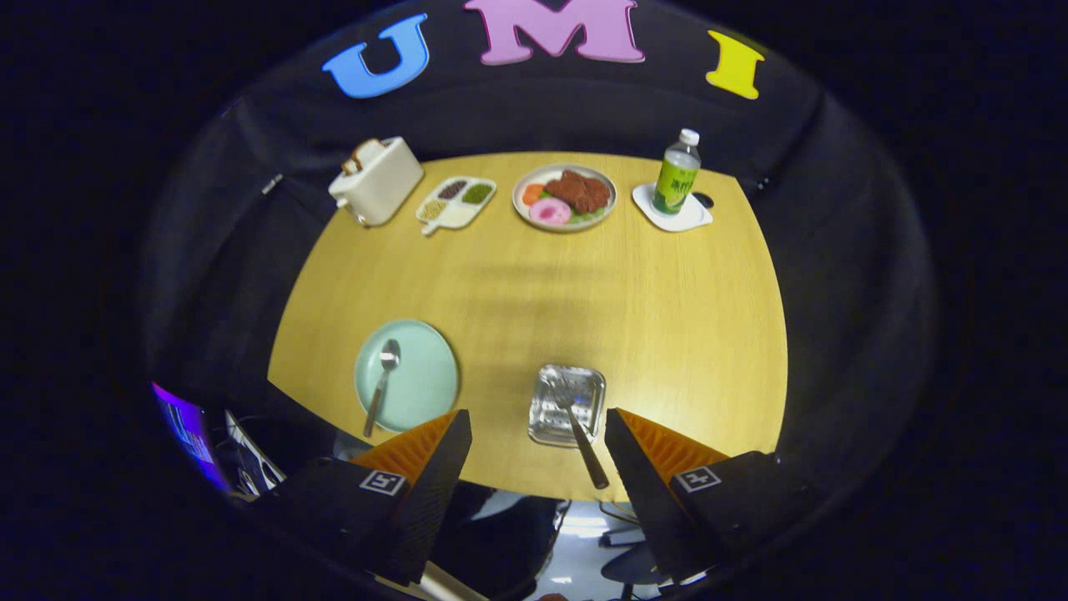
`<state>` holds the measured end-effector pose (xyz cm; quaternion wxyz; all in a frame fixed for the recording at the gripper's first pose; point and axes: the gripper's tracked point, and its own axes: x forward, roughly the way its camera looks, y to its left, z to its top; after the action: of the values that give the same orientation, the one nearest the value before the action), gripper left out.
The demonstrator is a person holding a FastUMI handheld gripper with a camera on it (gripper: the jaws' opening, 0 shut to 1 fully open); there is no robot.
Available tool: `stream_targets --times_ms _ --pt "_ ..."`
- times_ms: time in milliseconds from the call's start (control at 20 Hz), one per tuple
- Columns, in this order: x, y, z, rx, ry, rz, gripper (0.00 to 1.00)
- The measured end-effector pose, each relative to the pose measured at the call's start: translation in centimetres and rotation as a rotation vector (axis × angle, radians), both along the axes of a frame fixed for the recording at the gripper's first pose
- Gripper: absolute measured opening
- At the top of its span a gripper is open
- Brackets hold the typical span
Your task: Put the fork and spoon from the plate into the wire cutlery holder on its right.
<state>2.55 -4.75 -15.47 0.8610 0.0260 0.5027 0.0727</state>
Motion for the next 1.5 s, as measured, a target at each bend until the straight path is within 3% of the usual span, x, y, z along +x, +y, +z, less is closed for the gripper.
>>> stream_targets --times_ms 250,450,600,800,1250,1500 --pt "2.9 4.4 5.4 -0.038 -0.383 0.011 1.0" --pt "2.2 11.4 3.0 -0.008 -0.464 0.026 1.0" --pt "0.9 17.0 -2.3 0.058 -0.389 0.02 1.0" --pt "-0.5 20.5 -8.2 0.064 -0.275 -0.006 1.0" --pt "-3.6 24.3 -19.2 0.009 -0.005 -0.018 0.99" --pt "-4.3 25.0 -23.4 -0.053 0.096 0.015 0.98"
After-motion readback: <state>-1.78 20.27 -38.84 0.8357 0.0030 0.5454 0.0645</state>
